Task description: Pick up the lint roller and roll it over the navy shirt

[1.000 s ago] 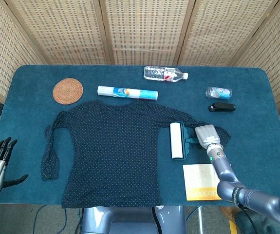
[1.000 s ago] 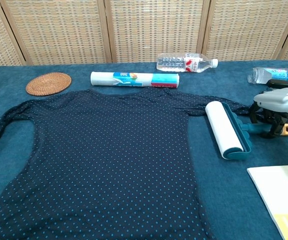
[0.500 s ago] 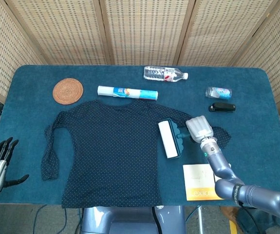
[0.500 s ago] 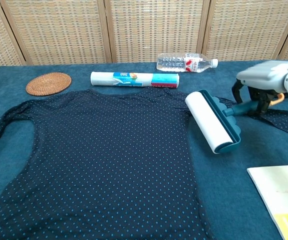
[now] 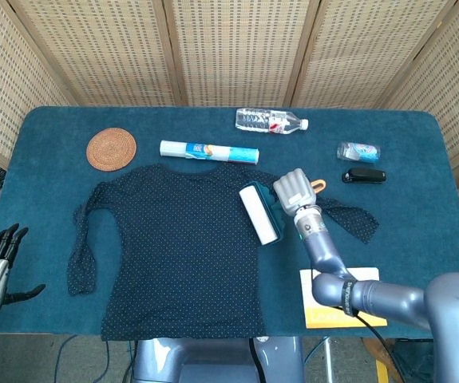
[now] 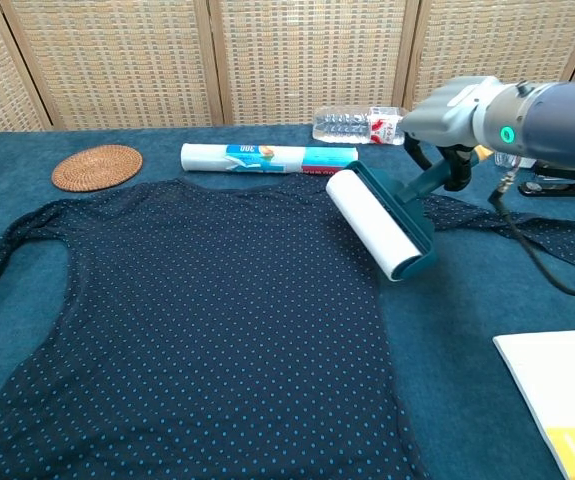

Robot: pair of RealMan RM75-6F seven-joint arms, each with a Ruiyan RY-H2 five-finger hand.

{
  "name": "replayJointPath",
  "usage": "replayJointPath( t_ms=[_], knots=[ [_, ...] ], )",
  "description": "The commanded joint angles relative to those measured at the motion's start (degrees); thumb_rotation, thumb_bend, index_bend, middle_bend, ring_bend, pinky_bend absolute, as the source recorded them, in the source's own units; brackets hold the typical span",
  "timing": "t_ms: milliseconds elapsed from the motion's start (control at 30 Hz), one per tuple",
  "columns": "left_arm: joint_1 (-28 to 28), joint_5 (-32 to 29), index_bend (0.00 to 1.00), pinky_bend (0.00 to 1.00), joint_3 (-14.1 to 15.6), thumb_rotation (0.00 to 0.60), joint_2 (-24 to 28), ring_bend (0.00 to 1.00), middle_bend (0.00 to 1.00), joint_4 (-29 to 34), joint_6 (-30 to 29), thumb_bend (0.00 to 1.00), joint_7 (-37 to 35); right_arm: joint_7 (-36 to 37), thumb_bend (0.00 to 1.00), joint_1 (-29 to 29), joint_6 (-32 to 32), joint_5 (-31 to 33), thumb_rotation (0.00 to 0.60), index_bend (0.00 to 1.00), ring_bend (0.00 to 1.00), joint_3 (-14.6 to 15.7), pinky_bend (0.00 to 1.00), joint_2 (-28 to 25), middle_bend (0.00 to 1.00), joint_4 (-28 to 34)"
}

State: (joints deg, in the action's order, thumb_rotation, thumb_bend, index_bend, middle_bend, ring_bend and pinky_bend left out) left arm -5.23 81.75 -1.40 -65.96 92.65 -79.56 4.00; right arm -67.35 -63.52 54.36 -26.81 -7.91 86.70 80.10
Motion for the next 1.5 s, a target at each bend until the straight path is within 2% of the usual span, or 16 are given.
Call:
replayJointPath(
  t_ms=[33,267,433,667,867,1133,1500],
  knots=[
    [-0.34,-0.67,0.0,0.0,-0.31,0.6,0.25,0.0,0.0,-0.34,0.62,0.0,-0.59,-4.87,0.76,-2.79,1.81,3.42,0.6,0.75,1.0,0.83,1.0,3.51,1.0,-2.73],
    [-0.72,-1.56,0.0,0.0,-0.47,0.6,0.12,0.0,0.0,-0.72,1.52,0.0,-0.78,-11.9,0.76,-6.16,3.3,7.61,0.6,0.75,1.0,2.23,1.0,8.41,1.0,-5.71],
    [-0.92,-2.03,0.0,0.0,-0.48,0.6,-0.11,0.0,0.0,-0.85,1.94,0.0,-0.39,-14.89,0.76,-8.4,5.02,11.41,0.6,0.75,1.0,0.81,1.0,11.2,1.0,-4.09],
    [-0.99,-2.04,0.0,0.0,-0.41,0.6,-0.18,0.0,0.0,-0.91,1.94,0.0,-0.44,-17.22,0.76,-10.95,8.64,12.66,0.6,0.75,1.0,-0.6,1.0,13.87,1.0,0.07],
    [-1.04,-2.09,0.0,0.0,-0.35,0.6,-0.2,0.0,0.0,-1.0,1.97,0.0,-0.45,-18.72,0.76,-13.25,11.09,10.99,0.6,0.75,1.0,-1.16,1.0,17.07,1.0,3.96],
    [-1.28,-2.25,0.0,0.0,-0.24,0.6,-0.49,0.0,0.0,-1.27,2.41,0.0,-0.14,-19.35,0.76,-14.9,11.98,7.84,0.6,0.75,1.0,-0.3,1.0,19.9,1.0,7.07],
    [-1.48,-2.51,0.0,0.0,-0.19,0.6,-0.61,0.0,0.0,-1.31,2.74,0.0,-0.01,-17.35,0.76,-14.53,10.59,1.68,0.6,0.75,1.0,3.38,1.0,19.26,1.0,11.0]
  ],
)
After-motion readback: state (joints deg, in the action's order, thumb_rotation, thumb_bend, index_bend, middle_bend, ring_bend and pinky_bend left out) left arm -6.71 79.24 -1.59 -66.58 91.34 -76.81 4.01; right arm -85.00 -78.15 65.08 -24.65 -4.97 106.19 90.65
